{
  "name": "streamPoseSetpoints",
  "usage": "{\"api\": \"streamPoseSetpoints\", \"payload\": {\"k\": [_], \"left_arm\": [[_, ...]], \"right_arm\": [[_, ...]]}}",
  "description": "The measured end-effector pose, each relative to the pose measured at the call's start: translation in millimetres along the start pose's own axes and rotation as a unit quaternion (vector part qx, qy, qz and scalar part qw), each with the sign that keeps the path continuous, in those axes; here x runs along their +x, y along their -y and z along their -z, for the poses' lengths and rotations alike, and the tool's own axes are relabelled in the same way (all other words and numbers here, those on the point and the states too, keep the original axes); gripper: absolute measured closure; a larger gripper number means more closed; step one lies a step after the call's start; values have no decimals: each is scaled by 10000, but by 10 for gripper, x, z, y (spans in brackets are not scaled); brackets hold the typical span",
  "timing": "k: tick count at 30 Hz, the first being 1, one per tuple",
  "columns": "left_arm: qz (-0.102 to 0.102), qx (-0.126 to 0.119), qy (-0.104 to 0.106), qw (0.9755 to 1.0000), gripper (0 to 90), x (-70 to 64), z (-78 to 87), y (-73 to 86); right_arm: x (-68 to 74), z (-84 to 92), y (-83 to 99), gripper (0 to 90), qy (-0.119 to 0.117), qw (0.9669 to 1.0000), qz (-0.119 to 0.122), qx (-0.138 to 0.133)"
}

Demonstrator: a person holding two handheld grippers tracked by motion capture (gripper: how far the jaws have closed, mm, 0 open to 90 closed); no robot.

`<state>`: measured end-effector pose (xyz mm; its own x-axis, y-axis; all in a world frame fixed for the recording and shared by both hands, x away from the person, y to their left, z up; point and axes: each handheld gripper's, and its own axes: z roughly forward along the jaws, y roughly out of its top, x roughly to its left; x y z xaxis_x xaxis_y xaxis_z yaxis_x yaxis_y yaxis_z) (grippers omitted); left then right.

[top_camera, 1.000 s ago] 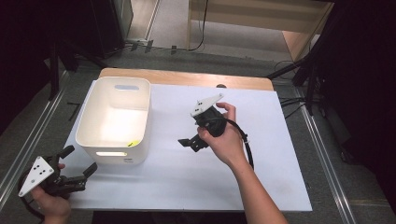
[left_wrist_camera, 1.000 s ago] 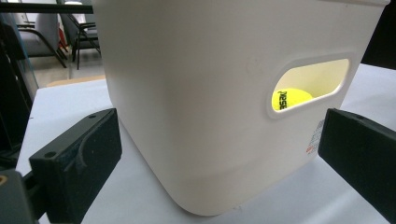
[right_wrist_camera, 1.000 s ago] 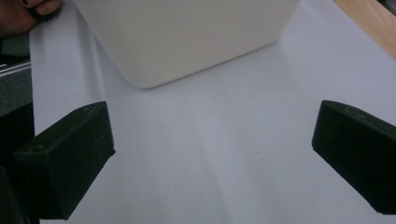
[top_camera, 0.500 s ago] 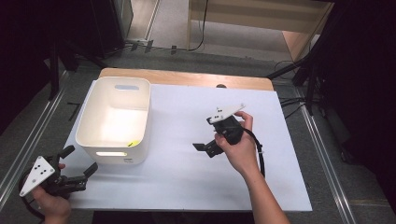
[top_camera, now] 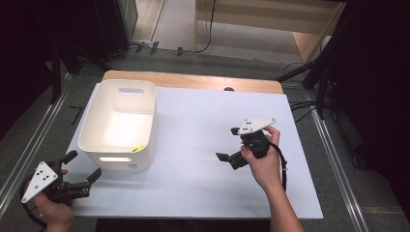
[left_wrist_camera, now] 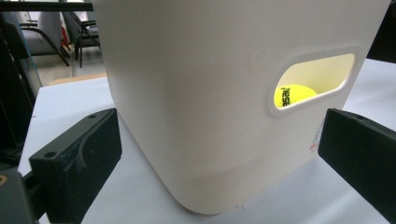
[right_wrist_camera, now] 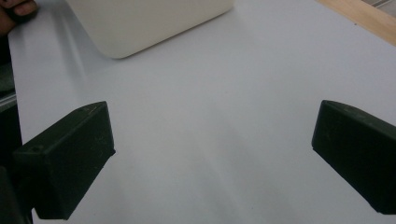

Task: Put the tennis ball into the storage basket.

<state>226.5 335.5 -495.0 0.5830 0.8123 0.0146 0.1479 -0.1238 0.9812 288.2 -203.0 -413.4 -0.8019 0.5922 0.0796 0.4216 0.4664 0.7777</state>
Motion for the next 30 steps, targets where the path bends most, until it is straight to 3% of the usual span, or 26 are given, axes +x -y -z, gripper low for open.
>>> {"api": "streamPoseSetpoints", "payload": {"k": [14,30], "left_arm": [[-53,81,-63,9999,0,-13,-10,-1],[-27,67,-77,9999,0,-10,-12,0]], "right_arm": [[-112,244,412,0,204,9988,-312,-306],[-231,467,880,0,376,9948,-699,-640]]}}
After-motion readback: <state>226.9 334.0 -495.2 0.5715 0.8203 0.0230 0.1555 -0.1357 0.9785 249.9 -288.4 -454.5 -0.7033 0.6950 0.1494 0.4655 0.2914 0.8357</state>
